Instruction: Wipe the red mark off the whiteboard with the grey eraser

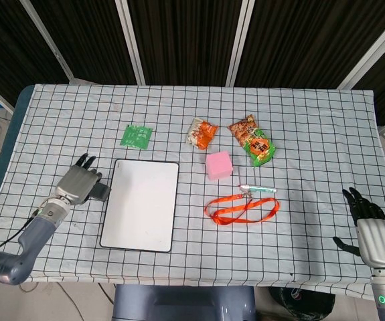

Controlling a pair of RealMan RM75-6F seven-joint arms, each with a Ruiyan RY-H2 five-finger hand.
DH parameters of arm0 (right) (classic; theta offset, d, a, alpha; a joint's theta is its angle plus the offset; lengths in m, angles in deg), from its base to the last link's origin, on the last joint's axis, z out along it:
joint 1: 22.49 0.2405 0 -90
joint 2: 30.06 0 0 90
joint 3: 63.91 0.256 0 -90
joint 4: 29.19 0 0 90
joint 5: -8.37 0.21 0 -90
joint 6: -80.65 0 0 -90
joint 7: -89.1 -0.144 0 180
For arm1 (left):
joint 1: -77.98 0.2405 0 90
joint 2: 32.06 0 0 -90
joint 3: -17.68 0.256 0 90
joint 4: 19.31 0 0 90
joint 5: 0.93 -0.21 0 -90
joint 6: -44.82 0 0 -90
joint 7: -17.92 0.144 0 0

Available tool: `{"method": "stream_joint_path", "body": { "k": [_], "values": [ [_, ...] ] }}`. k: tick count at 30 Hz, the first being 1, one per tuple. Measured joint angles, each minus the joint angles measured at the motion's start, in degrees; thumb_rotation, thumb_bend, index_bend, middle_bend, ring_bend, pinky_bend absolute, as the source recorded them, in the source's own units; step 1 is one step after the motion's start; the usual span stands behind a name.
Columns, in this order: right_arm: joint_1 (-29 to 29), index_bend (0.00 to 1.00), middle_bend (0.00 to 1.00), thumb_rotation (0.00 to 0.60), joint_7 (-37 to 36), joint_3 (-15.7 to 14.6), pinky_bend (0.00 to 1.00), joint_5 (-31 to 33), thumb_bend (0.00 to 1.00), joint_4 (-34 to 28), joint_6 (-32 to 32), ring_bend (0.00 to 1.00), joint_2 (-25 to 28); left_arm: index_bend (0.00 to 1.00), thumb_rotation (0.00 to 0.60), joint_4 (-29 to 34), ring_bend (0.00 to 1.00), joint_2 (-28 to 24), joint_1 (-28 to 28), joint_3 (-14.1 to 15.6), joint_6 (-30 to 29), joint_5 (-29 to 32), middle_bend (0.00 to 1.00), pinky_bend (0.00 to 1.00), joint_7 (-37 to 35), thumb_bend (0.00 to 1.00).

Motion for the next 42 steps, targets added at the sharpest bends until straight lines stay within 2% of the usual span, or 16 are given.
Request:
{"method": "stream_joint_path", "body": {
  "k": [11, 14, 19, 24, 31, 35, 37, 42],
  "values": [
    [0.0, 0.01, 0.09, 0.600, 0.0, 0.0, 0.22, 0.2, 0.13, -0.1, 0.0, 0.19, 0.0, 0.43, 0.600, -9.2, 0.01, 1.5, 2.7, 2.1, 1.1, -2.0, 0.42, 0.01, -6.5, 0.37],
    [0.0, 0.01, 0.09, 0.600, 0.0, 0.0, 0.22, 0.1, 0.13, -0.1, 0.0, 0.19, 0.0, 0.34, 0.600, -11.2, 0.01, 2.3, 3.3, 2.2, 1.0, -3.7, 0.36, 0.00, -8.7, 0.29],
    [-0.1, 0.01, 0.09, 0.600, -0.2, 0.1, 0.22, 0.3, 0.13, -0.2, -0.1, 0.19, 0.1, 0.14, 0.600, -13.3, 0.00, 3.3, 3.9, 2.9, 1.3, -5.4, 0.19, 0.00, -9.9, 0.14],
    [-0.1, 0.01, 0.09, 0.600, -0.4, 0.0, 0.22, 0.7, 0.13, -0.4, -0.5, 0.19, 0.2, 0.10, 0.600, -13.3, 0.00, 3.1, 4.0, 3.6, 1.6, -5.4, 0.13, 0.00, -7.2, 0.13],
    [0.0, 0.01, 0.09, 0.600, -0.3, 0.1, 0.22, 0.9, 0.13, -0.7, -0.5, 0.19, 0.4, 0.08, 0.600, -7.1, 0.00, 0.6, 4.8, 3.4, -3.2, -6.3, 0.13, 0.00, -3.9, 0.13],
    [0.0, 0.01, 0.09, 0.600, -0.4, 0.1, 0.22, 0.9, 0.13, -0.7, -0.5, 0.19, 0.4, 0.07, 0.600, -0.1, 0.00, -2.9, 6.1, 2.8, -8.4, -7.6, 0.11, 0.00, -3.1, 0.14],
    [0.0, 0.01, 0.09, 0.600, -0.4, 0.1, 0.22, 0.8, 0.13, -0.6, -0.4, 0.19, 0.4, 0.06, 0.600, 3.3, 0.00, -4.9, 7.0, 2.6, -11.0, -8.8, 0.08, 0.00, -3.2, 0.18],
    [-0.1, 0.01, 0.09, 0.600, -0.4, 0.1, 0.22, 0.8, 0.13, -0.6, -0.4, 0.19, 0.4, 0.02, 0.600, 11.8, 0.00, -11.2, 10.7, 3.1, -19.9, -15.0, 0.02, 0.00, -4.9, 0.19]
  ]
}}
